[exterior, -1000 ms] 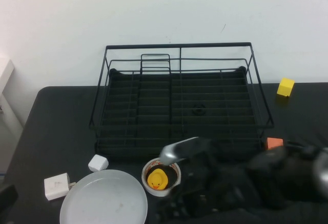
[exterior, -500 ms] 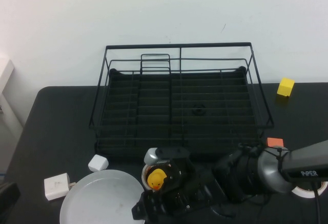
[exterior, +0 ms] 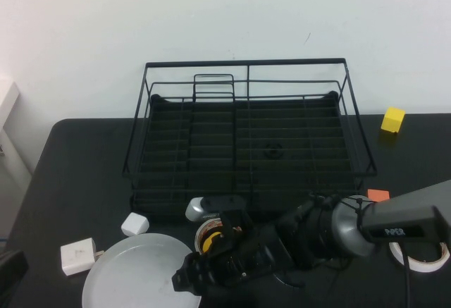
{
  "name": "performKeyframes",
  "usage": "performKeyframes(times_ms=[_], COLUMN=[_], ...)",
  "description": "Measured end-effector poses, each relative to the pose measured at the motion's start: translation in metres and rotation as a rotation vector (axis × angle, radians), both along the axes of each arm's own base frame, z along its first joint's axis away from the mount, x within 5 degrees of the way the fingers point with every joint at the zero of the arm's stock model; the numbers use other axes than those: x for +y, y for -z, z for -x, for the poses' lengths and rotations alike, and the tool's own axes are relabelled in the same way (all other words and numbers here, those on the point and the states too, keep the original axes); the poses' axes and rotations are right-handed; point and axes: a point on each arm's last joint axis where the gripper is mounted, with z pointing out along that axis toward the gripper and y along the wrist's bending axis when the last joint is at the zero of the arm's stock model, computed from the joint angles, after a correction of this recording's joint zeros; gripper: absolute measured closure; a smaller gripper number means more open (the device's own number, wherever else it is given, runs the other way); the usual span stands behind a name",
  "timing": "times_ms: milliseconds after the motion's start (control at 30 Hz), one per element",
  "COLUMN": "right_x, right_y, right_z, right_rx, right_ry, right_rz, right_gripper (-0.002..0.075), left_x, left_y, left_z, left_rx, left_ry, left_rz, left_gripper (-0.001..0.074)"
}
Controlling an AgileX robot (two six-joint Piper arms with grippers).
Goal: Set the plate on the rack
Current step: Pick up the plate from the table
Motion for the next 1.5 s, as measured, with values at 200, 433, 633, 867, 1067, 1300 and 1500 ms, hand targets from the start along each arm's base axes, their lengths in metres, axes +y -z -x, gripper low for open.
performKeyframes(times_ms=[200,433,633,867,1067,1300,1500], right_x=[-0.001,0.003,0.007,0.008,-0.006,-0.022,-0.022], right_y=[0.002,-0.01,-0.024,-0.023,-0.022,-0.017,-0.01], right_z=[0.002,0.008,0.008,0.01,0.011,0.009,0.006], right_rx=[0.056,0.097,0.133,0.249,0.246,0.236,0.242], right_ry=[0.031,-0.029,-0.014,0.011,0.024,0.094,0.146], right_rz=[0.009,-0.052,-0.143,-0.208,0.007,0.215,0.214], right_gripper=[0.0302,0.0392,0.0542,0.0571,0.0573,0.0568,0.0365], left_x=[0.0,0.0,0.0,-0.001,-0.001,0.0,0.0], left_y=[0.0,0.0,0.006,0.006,0.009,0.008,0.008], left_z=[0.0,0.0,0.0,0.0,-0.001,-0.001,-0.001], left_rx=[0.0,0.0,0.017,0.015,0.022,0.012,0.01], left_ry=[0.0,0.0,0.0,-0.003,-0.004,-0.009,-0.01], left_rz=[0.0,0.0,0.008,0.023,0.023,0.024,0.031], left_gripper=[0.0736,0.0736,0.0736,0.0736,0.0736,0.0736,0.0736])
